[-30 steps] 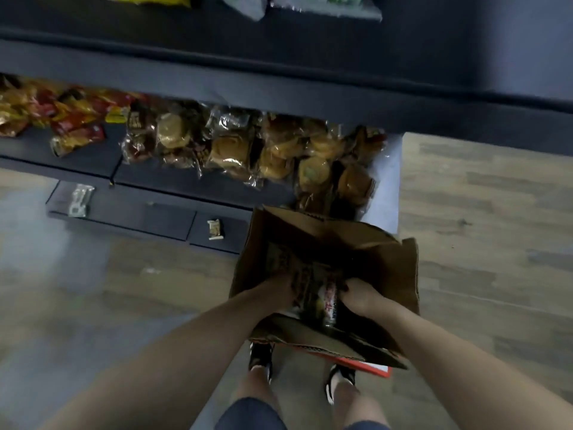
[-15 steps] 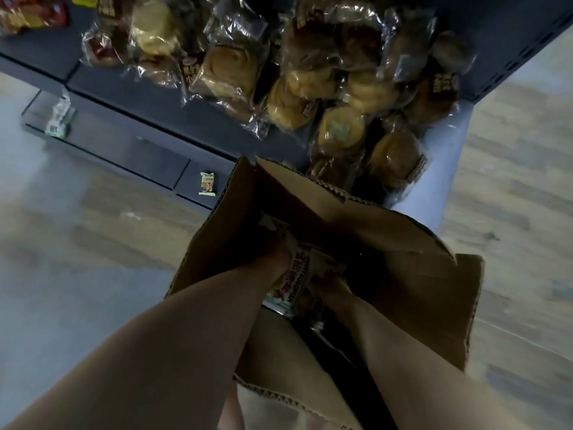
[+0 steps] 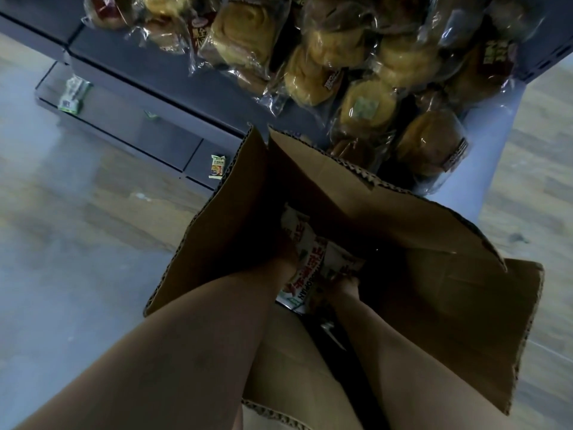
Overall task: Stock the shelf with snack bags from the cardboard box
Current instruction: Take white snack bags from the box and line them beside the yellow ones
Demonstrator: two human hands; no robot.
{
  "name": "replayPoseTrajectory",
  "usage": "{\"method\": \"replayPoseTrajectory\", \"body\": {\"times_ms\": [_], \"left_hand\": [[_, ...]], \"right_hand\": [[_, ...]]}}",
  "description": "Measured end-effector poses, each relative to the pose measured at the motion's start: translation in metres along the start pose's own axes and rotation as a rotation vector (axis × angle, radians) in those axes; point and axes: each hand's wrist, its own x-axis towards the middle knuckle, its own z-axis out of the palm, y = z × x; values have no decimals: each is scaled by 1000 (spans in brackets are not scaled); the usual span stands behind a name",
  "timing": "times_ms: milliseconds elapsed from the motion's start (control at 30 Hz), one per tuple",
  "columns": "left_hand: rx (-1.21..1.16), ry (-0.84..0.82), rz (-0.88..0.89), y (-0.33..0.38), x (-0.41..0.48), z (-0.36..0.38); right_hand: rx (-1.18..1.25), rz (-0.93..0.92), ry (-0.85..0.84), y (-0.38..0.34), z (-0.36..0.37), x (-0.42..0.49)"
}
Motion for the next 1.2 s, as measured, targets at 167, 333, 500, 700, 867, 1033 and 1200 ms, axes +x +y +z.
{"method": "replayPoseTrajectory", "body": {"times_ms": [167, 333, 500, 700, 867, 1033, 1200], "left_hand": [[95, -48, -96, 3, -4, -10], [39, -58, -138, 4, -10, -16], [-25, -1, -152, 1, -7, -15], [-172, 35, -102, 15, -8, -23], [-374, 20, -165, 21, -22, -28], [-606, -38, -204, 27, -45, -37], [-552, -223, -179, 42, -64, -41]], "right_hand": [[155, -29, 19, 0, -11, 3], [266, -27, 51, -2, -4, 2], [451, -24, 82, -9, -8, -7], [568, 13, 133, -19, -18, -20], [600, 29, 124, -18, -30, -21], [715, 67, 88, -23, -36, -35], [831, 124, -212, -35, -49, -62]]}}
